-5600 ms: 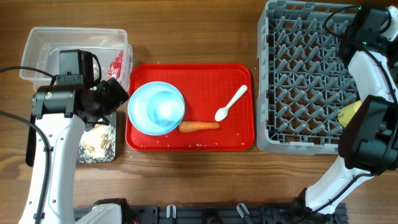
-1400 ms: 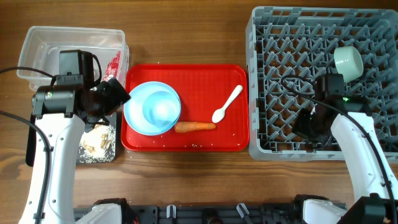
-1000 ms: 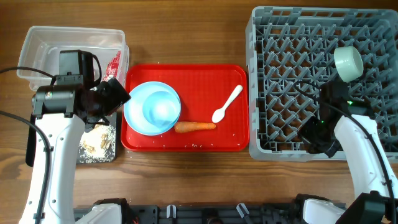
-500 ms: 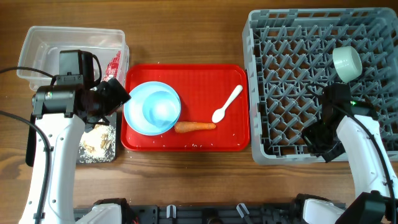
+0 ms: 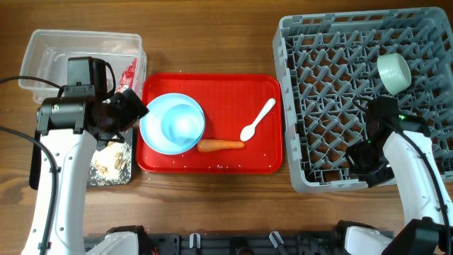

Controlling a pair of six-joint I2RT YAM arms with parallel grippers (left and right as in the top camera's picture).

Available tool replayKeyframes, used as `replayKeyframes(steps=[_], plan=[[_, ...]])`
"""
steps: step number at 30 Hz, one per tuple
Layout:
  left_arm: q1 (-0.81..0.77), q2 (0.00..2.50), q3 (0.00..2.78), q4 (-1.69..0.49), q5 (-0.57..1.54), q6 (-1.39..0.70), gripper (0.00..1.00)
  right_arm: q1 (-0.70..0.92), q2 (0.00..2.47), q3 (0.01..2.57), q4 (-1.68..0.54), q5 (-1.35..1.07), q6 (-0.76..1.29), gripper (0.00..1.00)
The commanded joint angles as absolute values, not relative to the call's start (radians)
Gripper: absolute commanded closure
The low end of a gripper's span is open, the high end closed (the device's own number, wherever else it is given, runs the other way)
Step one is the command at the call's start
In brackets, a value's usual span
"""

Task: Sort waste into correct bins and load items into the dishwasher rack
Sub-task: 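Withdraw the right gripper from the rack toward the tray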

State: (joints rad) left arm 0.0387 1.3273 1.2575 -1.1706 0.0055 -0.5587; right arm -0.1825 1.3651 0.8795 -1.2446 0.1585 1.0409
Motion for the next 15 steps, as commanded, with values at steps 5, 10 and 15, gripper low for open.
replayKeyframes(steps=[5,10,15], plan=[[0.043,1.322,1.261,-1.167,0.010,-0.554,0.04,-0.190,1.367,0.875,-1.229,0.178,0.916,0.96],[0.043,1.322,1.261,-1.167,0.010,-0.554,0.04,-0.190,1.351,0.958,-1.186,0.136,0.751,0.96],[0.043,1.322,1.261,-1.167,0.010,-0.554,0.04,-0.190,1.309,1.163,-1.146,-0.014,0.450,0.80]])
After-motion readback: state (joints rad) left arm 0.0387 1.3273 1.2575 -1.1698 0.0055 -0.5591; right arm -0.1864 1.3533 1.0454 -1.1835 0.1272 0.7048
